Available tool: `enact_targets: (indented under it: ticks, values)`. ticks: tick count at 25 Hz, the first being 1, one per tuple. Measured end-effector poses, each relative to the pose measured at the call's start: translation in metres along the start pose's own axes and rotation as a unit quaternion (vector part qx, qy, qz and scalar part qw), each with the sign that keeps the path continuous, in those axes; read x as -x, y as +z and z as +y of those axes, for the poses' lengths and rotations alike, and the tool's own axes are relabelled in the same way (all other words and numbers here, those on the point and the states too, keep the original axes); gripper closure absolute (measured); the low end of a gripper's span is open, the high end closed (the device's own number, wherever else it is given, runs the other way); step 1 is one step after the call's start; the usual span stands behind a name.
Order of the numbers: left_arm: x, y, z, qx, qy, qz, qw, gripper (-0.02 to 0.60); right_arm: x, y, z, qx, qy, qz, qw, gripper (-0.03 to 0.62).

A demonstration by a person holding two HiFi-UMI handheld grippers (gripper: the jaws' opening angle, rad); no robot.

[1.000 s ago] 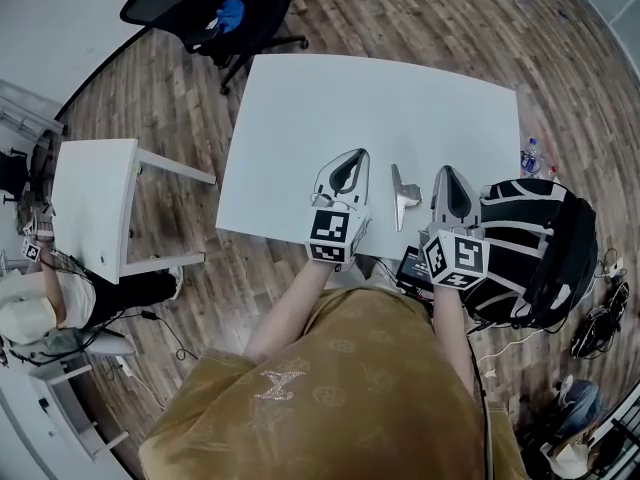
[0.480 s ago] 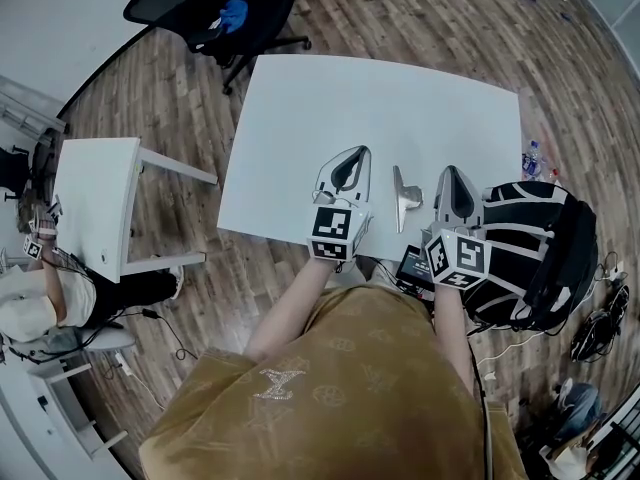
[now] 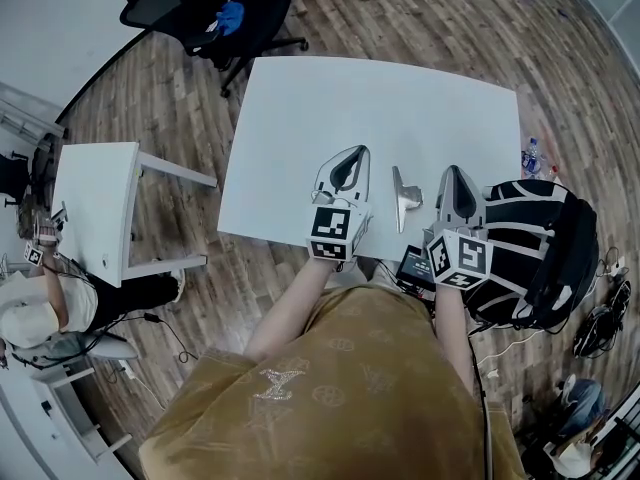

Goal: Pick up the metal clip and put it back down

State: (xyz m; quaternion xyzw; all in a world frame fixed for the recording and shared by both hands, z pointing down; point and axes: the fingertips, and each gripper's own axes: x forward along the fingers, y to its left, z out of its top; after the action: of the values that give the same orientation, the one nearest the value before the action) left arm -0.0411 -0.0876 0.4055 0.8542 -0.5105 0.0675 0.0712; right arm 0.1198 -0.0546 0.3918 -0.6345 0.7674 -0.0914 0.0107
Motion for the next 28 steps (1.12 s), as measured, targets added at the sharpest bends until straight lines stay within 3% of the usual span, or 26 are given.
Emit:
enact_targets:
  ticks: [28]
  values:
    - [-0.003,-0.009,0.008,0.003,-0.006,0.011,0.9999,0.584,-0.002,-0.01,-0.007,0.012,-0.025,0.016,0.999,0.586]
